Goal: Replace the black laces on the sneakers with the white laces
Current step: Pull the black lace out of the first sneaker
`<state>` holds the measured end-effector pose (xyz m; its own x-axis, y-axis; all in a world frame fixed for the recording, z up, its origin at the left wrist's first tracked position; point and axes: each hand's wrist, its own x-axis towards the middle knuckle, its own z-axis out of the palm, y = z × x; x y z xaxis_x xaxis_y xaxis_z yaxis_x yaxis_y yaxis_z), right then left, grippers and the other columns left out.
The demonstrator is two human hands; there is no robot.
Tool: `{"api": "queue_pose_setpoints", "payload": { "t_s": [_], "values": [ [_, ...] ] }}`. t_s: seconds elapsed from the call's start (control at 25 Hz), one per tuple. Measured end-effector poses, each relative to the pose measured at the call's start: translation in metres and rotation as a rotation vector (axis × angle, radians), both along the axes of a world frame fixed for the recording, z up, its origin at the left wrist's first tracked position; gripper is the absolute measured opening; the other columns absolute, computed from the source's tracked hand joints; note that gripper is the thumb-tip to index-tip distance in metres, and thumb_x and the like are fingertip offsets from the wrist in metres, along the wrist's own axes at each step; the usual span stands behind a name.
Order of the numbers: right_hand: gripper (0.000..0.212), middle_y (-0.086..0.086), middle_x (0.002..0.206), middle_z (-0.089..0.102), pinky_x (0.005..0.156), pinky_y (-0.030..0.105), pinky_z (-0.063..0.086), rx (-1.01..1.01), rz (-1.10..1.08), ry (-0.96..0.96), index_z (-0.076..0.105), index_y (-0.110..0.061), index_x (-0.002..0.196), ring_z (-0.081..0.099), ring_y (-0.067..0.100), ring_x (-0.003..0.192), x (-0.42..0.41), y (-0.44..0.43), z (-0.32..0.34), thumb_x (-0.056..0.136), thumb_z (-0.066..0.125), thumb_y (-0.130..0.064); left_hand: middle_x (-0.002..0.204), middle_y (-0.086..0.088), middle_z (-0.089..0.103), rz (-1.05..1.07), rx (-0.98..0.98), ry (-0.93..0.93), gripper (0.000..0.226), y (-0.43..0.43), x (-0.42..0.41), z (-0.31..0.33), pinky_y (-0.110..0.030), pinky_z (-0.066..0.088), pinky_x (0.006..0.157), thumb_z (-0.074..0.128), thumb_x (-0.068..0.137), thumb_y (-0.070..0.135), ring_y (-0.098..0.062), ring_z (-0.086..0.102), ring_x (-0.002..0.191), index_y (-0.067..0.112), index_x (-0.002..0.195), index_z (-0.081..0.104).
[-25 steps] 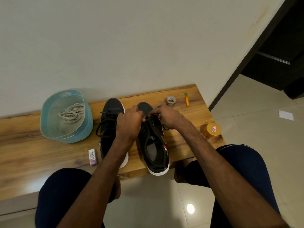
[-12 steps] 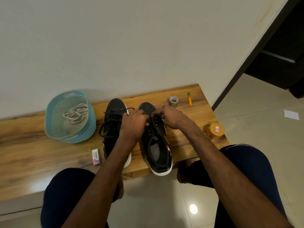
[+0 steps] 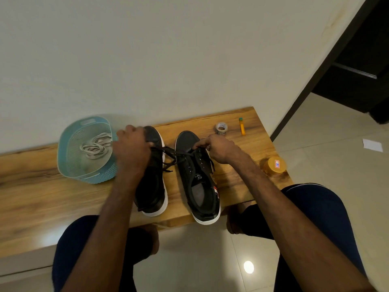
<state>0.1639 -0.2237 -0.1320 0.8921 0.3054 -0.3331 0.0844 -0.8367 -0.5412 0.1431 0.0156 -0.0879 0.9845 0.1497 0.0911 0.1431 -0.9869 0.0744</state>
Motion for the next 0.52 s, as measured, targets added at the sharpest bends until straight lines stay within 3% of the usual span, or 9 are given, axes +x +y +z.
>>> {"api": "queue_pose_setpoints", "payload": {
  "t_s": [0.08, 0.2, 0.4, 0.52],
  "values": [
    [0.05, -0.01, 0.137, 0.06, 0.098, 0.054, 0.044, -0.023, 0.011, 0.0, 0.067, -0.042, 0.121, 0.052, 0.021, 0.127, 0.002, 0.001, -0.001, 0.094, 0.048, -0.003, 0.135, -0.004, 0.054, -0.279, 0.02, 0.082, 0.044, -0.032, -0.005, -0.015, -0.05, 0.044, 0.097, 0.063, 0.092, 0.032, -0.029, 0.05, 0.121, 0.026, 0.135, 0.056],
    [0.054, -0.008, 0.137, 0.06, 0.095, 0.053, 0.047, -0.05, 0.039, -0.02, 0.064, -0.039, 0.126, 0.053, 0.022, 0.125, 0.002, 0.001, -0.001, 0.092, 0.048, 0.0, 0.126, 0.001, 0.057, -0.486, 0.014, 0.182, 0.028, -0.07, -0.011, -0.035, -0.046, 0.038, 0.1, 0.054, 0.098, 0.034, -0.022, 0.052, 0.117, 0.026, 0.123, 0.062],
    [0.051, -0.008, 0.132, 0.063, 0.096, 0.057, 0.044, -0.001, 0.008, -0.018, 0.066, -0.043, 0.12, 0.054, 0.023, 0.122, 0.001, 0.0, -0.004, 0.092, 0.049, -0.004, 0.109, -0.004, 0.057, -0.37, -0.008, -0.024, 0.017, -0.054, -0.009, -0.025, -0.039, 0.046, 0.077, 0.055, 0.098, 0.027, -0.023, 0.06, 0.093, 0.014, 0.105, 0.063],
    [0.046, -0.011, 0.131, 0.063, 0.097, 0.056, 0.043, -0.012, -0.021, -0.013, 0.066, -0.045, 0.117, 0.054, 0.02, 0.121, -0.001, -0.001, -0.003, 0.094, 0.052, -0.008, 0.11, -0.013, 0.055, -0.048, -0.033, -0.18, 0.014, -0.022, -0.004, 0.005, -0.04, 0.035, 0.061, 0.054, 0.097, 0.017, -0.037, 0.062, 0.085, 0.006, 0.102, 0.061]
  ]
}}
